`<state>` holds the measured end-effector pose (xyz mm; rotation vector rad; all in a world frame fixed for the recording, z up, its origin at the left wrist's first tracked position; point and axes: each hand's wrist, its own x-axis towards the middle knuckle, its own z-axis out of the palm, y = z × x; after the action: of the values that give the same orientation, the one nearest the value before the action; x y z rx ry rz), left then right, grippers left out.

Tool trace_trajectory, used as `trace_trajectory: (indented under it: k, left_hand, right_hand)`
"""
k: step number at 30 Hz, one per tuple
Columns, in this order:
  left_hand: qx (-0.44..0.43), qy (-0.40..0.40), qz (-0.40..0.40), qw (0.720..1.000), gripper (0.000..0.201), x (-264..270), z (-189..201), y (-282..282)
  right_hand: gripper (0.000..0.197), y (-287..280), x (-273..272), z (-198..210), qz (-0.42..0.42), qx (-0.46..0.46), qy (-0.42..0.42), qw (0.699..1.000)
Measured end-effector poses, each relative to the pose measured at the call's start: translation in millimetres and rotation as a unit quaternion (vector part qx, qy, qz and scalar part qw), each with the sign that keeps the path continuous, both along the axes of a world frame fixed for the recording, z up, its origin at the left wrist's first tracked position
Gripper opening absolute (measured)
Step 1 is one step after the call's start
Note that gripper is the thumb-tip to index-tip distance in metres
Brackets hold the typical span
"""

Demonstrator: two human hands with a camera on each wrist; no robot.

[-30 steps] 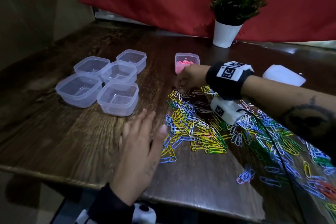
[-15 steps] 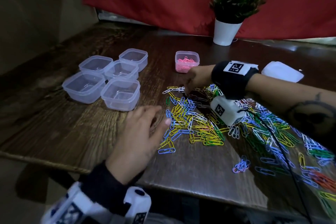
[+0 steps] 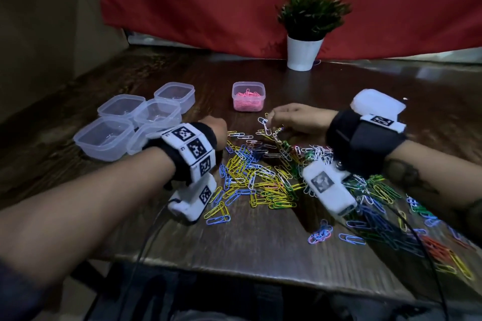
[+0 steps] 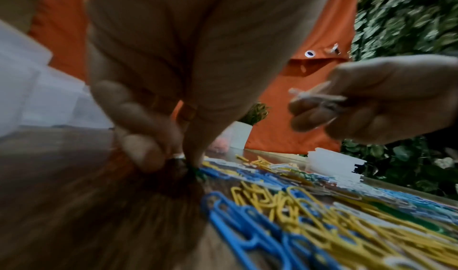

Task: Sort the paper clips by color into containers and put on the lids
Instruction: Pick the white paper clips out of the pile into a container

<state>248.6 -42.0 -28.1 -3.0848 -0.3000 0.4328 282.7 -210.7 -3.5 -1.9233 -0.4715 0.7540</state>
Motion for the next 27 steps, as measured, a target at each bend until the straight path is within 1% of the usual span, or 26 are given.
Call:
trace_trajectory:
  k: [2, 4, 6, 7, 8, 9, 11, 12, 13, 15, 17, 19, 21, 24, 25, 27]
  left_hand:
    - [-0.016, 0.015, 0.005, 1.000, 0.030, 5.1, 0.2, 5.5]
    - [-0.051, 0.024, 0.016, 0.998, 0.035, 5.1, 3.4, 10.5]
    - [-0.098, 0.015, 0.037, 0.994, 0.031, 5.4, 2.1, 18.0]
    - [-0.131, -0.001, 0.052, 0.990, 0.027, 5.9, 0.2, 21.7]
    - [-0.172, -0.024, 0.064, 0.983, 0.025, 5.2, -0.6, 24.4]
    - [-0.214, -0.054, 0.065, 0.973, 0.026, 3.7, 0.5, 25.1]
    - [-0.284, -0.115, 0.033, 0.951, 0.026, -3.7, 8.9, 14.7]
    - [-0.317, -0.139, 0.004, 0.938, 0.024, -11.5, 14.7, 3.1]
    - [-0.354, -0.155, -0.025, 0.922, 0.023, -21.9, 20.4, -10.4]
    - [-0.433, -0.155, -0.061, 0.886, 0.019, -45.2, 27.0, -37.9]
    - [-0.488, -0.145, -0.072, 0.858, 0.018, -64.7, 26.2, -61.6]
    - [-0.506, -0.153, -0.072, 0.846, 0.014, -73.1, 20.0, -74.2]
    - [-0.500, -0.177, -0.068, 0.845, 0.015, -75.5, 18.1, -77.6]
    - [-0.488, -0.217, -0.067, 0.843, 0.014, -78.6, 17.3, -76.6]
    - [-0.471, -0.231, -0.074, 0.848, 0.015, -80.6, 16.8, -77.4]
    - [-0.413, -0.234, -0.102, 0.874, 0.017, -85.9, 15.5, -83.1]
  right_hand:
    - [0.026, -4.4, -9.6, 0.8, -0.020, 0.065, 0.044, 0.997]
    - [0.026, -8.6, -17.2, 2.0, -0.049, 0.109, 0.083, 0.989]
    - [0.027, -16.5, -23.8, 4.7, -0.090, 0.149, 0.137, 0.975]
    - [0.028, -22.3, -27.4, 5.7, -0.114, 0.179, 0.170, 0.962]
    - [0.027, -28.8, -31.7, 6.3, -0.140, 0.215, 0.208, 0.944]
    - [0.025, -34.8, -37.2, 6.7, -0.167, 0.256, 0.248, 0.919]
    - [0.014, -43.2, -51.2, 5.8, -0.214, 0.340, 0.302, 0.864]
    - [0.009, -45.4, -58.4, 3.6, -0.232, 0.374, 0.311, 0.842]
    - [0.013, -45.4, -65.5, 0.4, -0.247, 0.402, 0.313, 0.824]
    - [0.030, -41.2, -78.9, -7.8, -0.277, 0.441, 0.315, 0.793]
    - [0.031, -33.3, -91.3, -16.4, -0.305, 0.471, 0.318, 0.764]
    - [0.028, -25.0, -101.6, -23.5, -0.330, 0.495, 0.326, 0.734]
    - [0.027, -20.6, -107.1, -29.3, -0.348, 0.518, 0.333, 0.707]
    - [0.026, -19.6, -111.8, -33.0, -0.373, 0.543, 0.325, 0.678]
    - [0.028, -18.7, -113.5, -34.7, -0.376, 0.555, 0.323, 0.668]
    - [0.037, -12.7, -118.6, -36.7, -0.365, 0.579, 0.331, 0.650]
